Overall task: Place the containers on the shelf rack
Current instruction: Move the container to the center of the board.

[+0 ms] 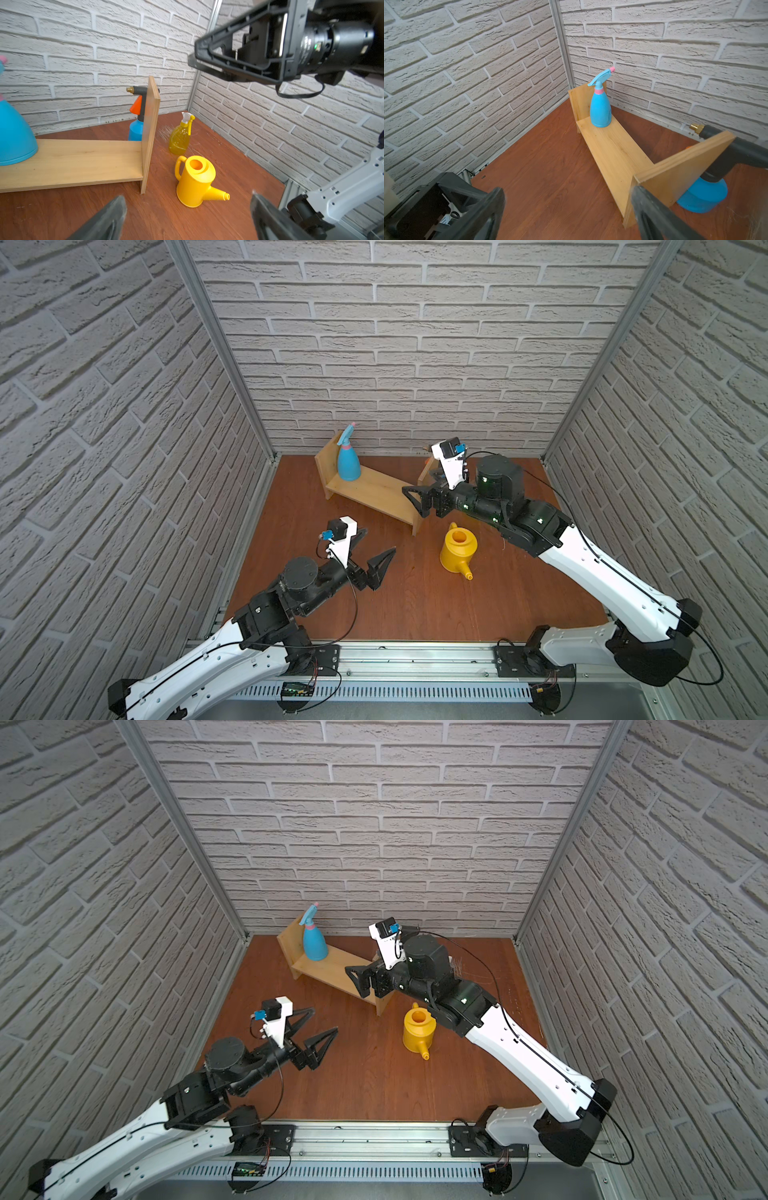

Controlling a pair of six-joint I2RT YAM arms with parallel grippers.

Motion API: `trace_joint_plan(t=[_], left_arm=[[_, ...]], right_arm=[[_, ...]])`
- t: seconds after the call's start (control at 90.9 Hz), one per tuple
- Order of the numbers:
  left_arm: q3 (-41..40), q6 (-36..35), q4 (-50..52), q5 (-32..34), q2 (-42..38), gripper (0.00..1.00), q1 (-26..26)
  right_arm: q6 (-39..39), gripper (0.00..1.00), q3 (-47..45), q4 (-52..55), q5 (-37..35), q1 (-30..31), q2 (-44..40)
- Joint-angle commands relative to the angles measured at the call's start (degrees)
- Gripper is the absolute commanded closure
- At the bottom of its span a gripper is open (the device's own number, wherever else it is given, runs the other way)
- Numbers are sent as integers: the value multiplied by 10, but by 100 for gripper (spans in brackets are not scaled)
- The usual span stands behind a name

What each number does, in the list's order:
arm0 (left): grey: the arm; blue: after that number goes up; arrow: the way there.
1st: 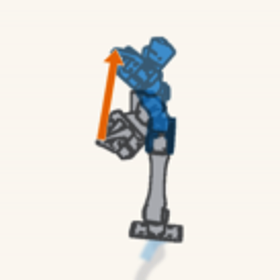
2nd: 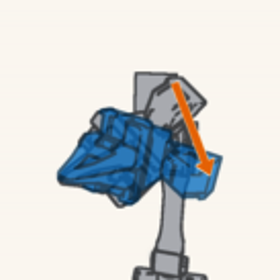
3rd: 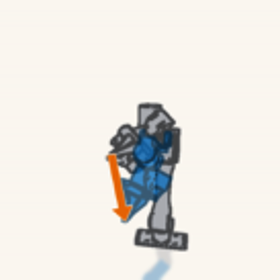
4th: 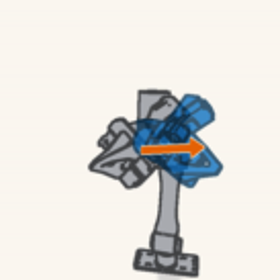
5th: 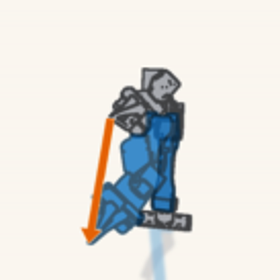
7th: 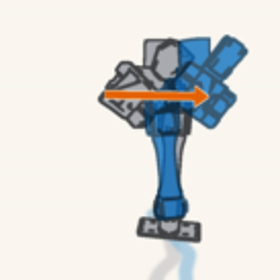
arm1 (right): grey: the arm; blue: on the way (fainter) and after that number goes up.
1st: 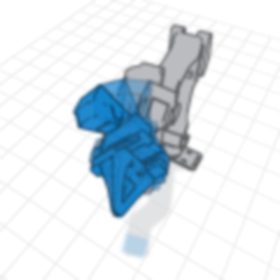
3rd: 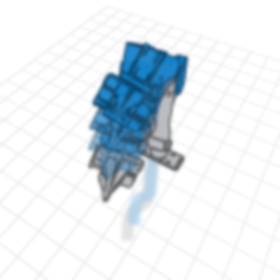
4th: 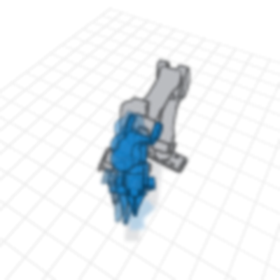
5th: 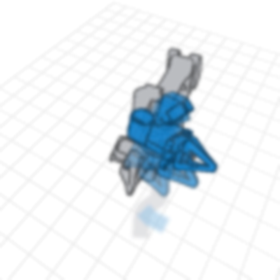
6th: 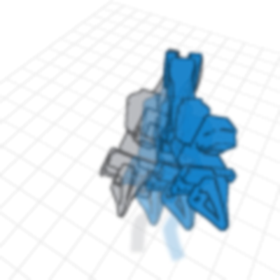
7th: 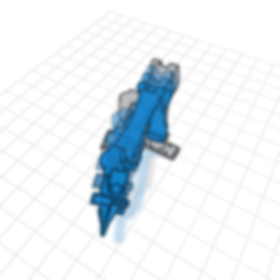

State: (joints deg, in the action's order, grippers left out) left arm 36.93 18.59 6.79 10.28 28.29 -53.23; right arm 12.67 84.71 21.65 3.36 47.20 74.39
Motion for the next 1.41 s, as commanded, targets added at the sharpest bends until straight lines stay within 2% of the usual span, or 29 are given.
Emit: trace_joint_plan(t=[0.0, 0.154, 0.264, 0.319, 0.418, 0.539, 0.682, 0.737, 0.803, 0.913, 1.045, 1.177, 1.309, 1.397], left_arm=[[-39, 32, -65, 49, -31, 2, -1], [-57, 53, -117, 57, -20, 2, 8], [-10, 53, -89, 44, 33, 2, 23], [19, 44, -68, 24, 66, 2, 36], [44, 40, -58, -3, 110, 2, 60], [49, 50, -90, -36, 146, 2, 93], [58, 82, -103, -80, 180, 2, 138], [57, 100, -107, -90, 193, 2, 149], [50, 115, -116, -97, 203, 2, 156], [47, 123, -120, -100, 217, 2, 160], [46, 121, -104, -99, 218, 2, 167], [33, 125, -109, -100, 213, 2, 172], [33, 121, -103, -99, 209, 2, 176], [33, 120, -98, -98, 205, 2, 180]], right_arm=[[16, 1, -14, 56, -29, 5, -48], [33, 1, -49, 109, -77, 5, -116], [45, 1, -23, 160, -83, 5, -125], [57, 1, -3, 222, -85, 5, -114], [99, 1, 0, 309, -99, 5, -109], [176, 1, -33, 361, -128, -10, -125], [230, 1, -71, 412, -87, -48, -105], [261, 1, -108, 405, -77, -68, -102], [285, 0, -166, 356, -30, -106, -103], [313, 9, -207, 311, 27, -149, -72], [287, 8, -206, 312, 11, -163, -24], [292, 14, -217, 260, 26, -187, 6], [302, 15, -198, 296, -31, -196, 36], [303, 20, -215, 268, -33, -208, 38]])
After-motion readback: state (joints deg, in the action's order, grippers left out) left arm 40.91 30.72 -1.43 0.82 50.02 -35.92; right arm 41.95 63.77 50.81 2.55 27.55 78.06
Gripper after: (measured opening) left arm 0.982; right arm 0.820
